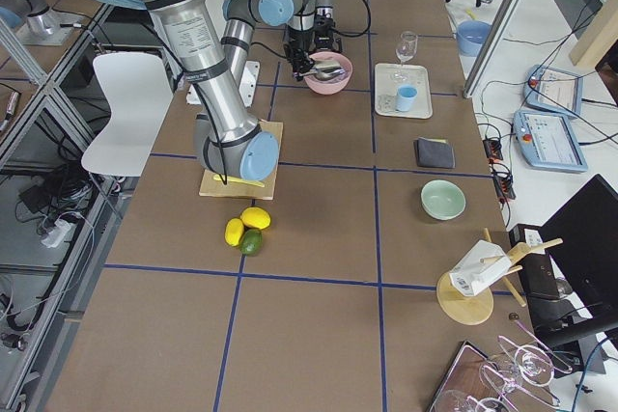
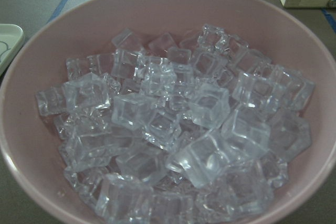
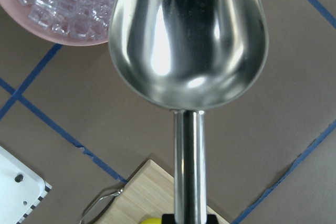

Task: Put ice in cup with scoop
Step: 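Lower the scoop into the ice bowl held by the left gripper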

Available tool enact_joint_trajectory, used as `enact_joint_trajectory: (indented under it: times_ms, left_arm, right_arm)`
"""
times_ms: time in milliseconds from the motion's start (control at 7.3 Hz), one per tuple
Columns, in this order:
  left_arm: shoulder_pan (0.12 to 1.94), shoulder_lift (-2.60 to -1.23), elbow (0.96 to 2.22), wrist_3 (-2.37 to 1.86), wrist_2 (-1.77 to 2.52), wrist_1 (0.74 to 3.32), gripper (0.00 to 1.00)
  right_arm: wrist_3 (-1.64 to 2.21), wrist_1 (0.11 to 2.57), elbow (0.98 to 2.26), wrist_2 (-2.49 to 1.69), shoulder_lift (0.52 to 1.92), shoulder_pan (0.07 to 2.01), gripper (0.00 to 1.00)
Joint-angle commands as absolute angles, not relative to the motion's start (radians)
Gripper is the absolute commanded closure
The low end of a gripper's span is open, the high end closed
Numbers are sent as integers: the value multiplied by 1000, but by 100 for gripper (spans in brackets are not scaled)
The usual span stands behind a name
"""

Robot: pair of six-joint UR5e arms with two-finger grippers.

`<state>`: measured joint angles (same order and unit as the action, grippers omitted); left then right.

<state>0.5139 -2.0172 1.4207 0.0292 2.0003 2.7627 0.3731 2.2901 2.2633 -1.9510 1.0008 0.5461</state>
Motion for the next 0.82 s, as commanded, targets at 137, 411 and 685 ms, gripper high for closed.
enact_joint_trajectory:
  times_ms: [137, 411, 685]
  left_arm:
    - [514, -2017, 1420, 29, 2000, 2763, 0]
    - [514, -2017, 1420, 29, 2000, 2763, 0]
    - [514, -2017, 1420, 29, 2000, 2763, 0]
  right_arm:
    - [206, 2614, 2228, -1895, 814, 522, 100]
    - [125, 2742, 2024, -1879, 627, 523, 100]
    - [47, 2821, 1834, -1879, 498, 523, 100]
